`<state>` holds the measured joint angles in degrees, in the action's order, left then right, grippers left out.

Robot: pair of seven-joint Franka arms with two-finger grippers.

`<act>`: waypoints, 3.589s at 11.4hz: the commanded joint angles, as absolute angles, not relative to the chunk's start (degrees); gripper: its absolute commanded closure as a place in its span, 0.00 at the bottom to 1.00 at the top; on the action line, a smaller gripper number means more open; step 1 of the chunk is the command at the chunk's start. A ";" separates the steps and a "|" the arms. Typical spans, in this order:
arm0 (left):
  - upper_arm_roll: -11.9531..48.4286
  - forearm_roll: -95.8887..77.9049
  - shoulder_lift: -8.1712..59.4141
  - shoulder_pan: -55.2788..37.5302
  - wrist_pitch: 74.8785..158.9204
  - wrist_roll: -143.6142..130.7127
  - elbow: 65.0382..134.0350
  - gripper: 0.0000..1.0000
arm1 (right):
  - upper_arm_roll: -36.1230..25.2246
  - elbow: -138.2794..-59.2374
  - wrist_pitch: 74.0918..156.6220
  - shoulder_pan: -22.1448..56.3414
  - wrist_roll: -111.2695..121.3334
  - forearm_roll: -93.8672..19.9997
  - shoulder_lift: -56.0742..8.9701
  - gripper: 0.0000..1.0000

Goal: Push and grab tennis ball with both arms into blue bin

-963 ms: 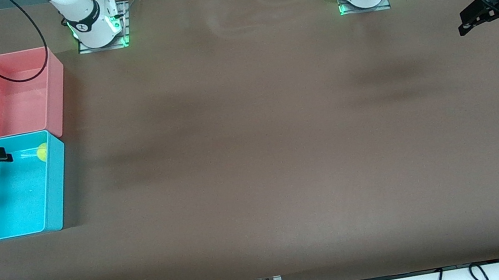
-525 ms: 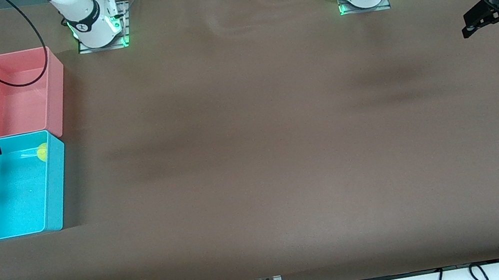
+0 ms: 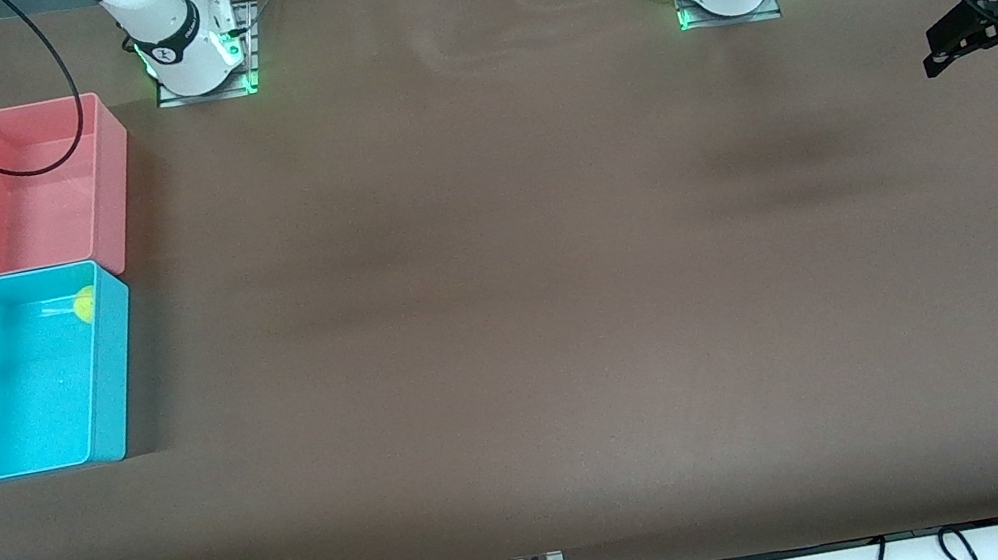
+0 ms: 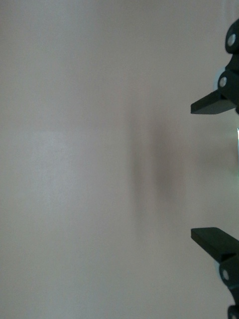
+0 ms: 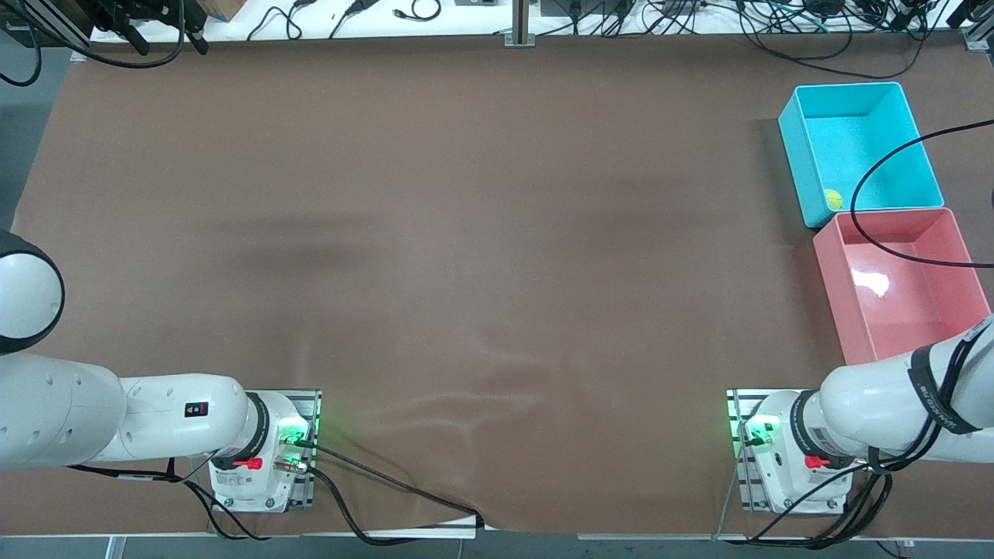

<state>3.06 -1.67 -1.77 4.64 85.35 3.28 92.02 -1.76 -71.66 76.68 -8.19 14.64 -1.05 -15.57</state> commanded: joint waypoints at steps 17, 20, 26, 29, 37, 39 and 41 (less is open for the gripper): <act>3.43 -0.17 -0.97 4.48 84.55 2.55 90.18 0.00 | -3.69 -99.15 90.10 -1.14 2.90 0.79 7.48 0.00; 3.25 -0.26 -0.97 5.01 84.29 2.46 90.18 0.00 | -6.22 -97.13 87.38 2.25 5.53 1.05 7.03 0.00; 2.99 -0.79 -1.32 5.01 83.23 2.37 89.39 0.00 | -3.72 -96.33 86.92 2.14 6.94 3.42 4.92 0.00; 3.51 -1.06 -0.88 4.40 83.06 2.29 89.56 0.00 | -5.78 -93.79 85.61 2.98 7.12 3.08 3.78 0.00; 3.87 -0.18 -0.97 4.92 80.95 2.90 86.40 0.00 | -6.33 -90.70 83.23 3.78 7.03 1.93 1.67 0.00; 3.78 -0.18 -0.79 5.01 81.56 2.90 85.61 0.00 | -6.33 -90.62 83.23 3.78 7.03 1.93 1.67 0.00; 3.78 0.70 -0.44 5.01 84.46 2.46 85.95 0.00 | -6.24 -90.53 84.02 3.78 6.50 1.93 1.67 0.00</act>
<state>3.54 -1.29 -1.64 4.88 83.11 2.76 87.63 -6.20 -92.28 84.67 3.74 6.38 2.55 2.23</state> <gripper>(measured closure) 0.000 0.000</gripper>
